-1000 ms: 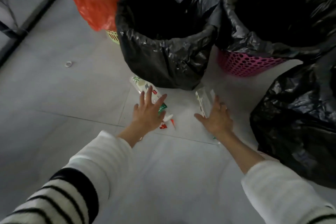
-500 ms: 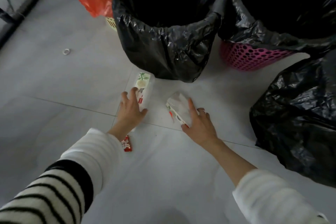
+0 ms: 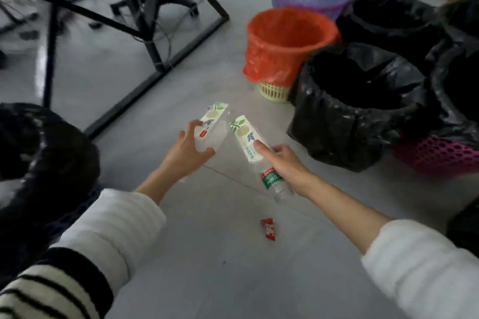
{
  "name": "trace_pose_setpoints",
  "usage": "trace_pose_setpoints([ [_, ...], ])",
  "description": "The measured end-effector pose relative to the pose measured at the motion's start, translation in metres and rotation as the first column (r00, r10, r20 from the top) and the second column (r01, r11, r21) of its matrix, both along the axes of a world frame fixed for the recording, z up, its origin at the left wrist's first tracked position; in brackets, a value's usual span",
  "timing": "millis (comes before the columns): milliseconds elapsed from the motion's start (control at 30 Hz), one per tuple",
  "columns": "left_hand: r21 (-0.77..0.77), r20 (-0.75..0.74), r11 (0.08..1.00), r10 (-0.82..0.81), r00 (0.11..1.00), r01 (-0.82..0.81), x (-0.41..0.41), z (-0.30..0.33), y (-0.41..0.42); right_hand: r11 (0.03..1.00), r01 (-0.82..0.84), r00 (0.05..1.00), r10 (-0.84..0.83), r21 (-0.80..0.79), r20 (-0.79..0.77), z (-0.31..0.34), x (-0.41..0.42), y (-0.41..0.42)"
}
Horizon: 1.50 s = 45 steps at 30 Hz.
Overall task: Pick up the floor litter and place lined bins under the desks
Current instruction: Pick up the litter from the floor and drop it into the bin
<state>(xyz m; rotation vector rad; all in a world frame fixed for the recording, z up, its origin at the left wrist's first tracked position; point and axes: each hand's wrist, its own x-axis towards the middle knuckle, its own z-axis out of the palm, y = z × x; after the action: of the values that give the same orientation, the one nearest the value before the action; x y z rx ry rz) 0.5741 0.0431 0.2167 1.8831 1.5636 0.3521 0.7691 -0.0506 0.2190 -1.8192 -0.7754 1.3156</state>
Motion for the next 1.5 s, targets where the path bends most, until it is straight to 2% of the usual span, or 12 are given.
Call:
trace_pose_setpoints([
  [167, 0.136, 0.128, 0.964, 0.212, 0.969, -0.229, -0.110, 0.063, 0.011, 0.990, -0.139, 0.980, 0.142, 0.038, -0.141, 0.050, -0.091, 0.059],
  [333, 0.231, 0.240, 0.848, 0.425, 0.873, -0.477, -0.225, 0.114, 0.014, 0.935, -0.310, 0.871, 0.352, 0.174, -0.343, 0.105, -0.211, 0.105],
  [433, 0.261, 0.185, 0.765, 0.559, 0.808, -0.589, -0.282, 0.123, 0.009, 0.882, -0.414, 0.848, 0.464, 0.227, -0.256, 0.118, -0.274, 0.118],
  [600, 0.198, -0.199, 0.752, 0.659, 0.726, -0.629, -0.330, 0.104, -0.010, 0.776, -0.587, 0.800, 0.599, 0.231, 0.020, 0.117, -0.343, 0.120],
  [733, 0.241, -0.168, 0.749, 0.659, 0.733, -0.618, -0.346, 0.100, -0.017, 0.748, -0.616, 0.784, 0.613, 0.245, 0.098, 0.109, -0.367, 0.118],
  [933, 0.420, 0.086, 0.775, 0.485, 0.870, -0.473, -0.298, 0.109, -0.017, 0.791, -0.543, 0.839, 0.497, 0.281, 0.222, 0.100, -0.331, 0.111],
  [1033, 0.466, 0.144, 0.786, 0.385, 0.911, -0.406, -0.251, 0.110, -0.018, 0.814, -0.528, 0.841, 0.461, 0.242, 0.284, 0.091, -0.286, 0.104],
  [1167, 0.456, 0.108, 0.858, 0.210, 0.972, -0.236, -0.166, 0.093, -0.015, 0.865, -0.464, 0.864, 0.395, 0.191, 0.312, 0.070, -0.195, 0.087],
  [1267, 0.341, -0.072, 0.940, 0.051, 0.996, -0.023, -0.090, 0.059, -0.022, 0.922, -0.362, 0.901, 0.309, 0.135, 0.304, 0.046, -0.116, 0.066],
  [1367, 0.156, -0.279, 0.952, -0.214, 0.936, 0.264, -0.027, 0.018, -0.036, 0.955, -0.294, 0.911, 0.265, 0.048, 0.317, 0.015, -0.045, 0.039],
  [1433, -0.011, -0.429, 0.886, -0.422, 0.798, 0.463, 0.012, -0.012, -0.049, 0.964, -0.263, 0.879, 0.253, -0.032, 0.403, -0.013, 0.006, 0.013],
  [1500, -0.160, -0.491, 0.810, -0.561, 0.667, 0.563, 0.051, -0.044, -0.064, 0.964, -0.223, 0.817, 0.267, -0.146, 0.511, -0.044, 0.056, -0.018],
])
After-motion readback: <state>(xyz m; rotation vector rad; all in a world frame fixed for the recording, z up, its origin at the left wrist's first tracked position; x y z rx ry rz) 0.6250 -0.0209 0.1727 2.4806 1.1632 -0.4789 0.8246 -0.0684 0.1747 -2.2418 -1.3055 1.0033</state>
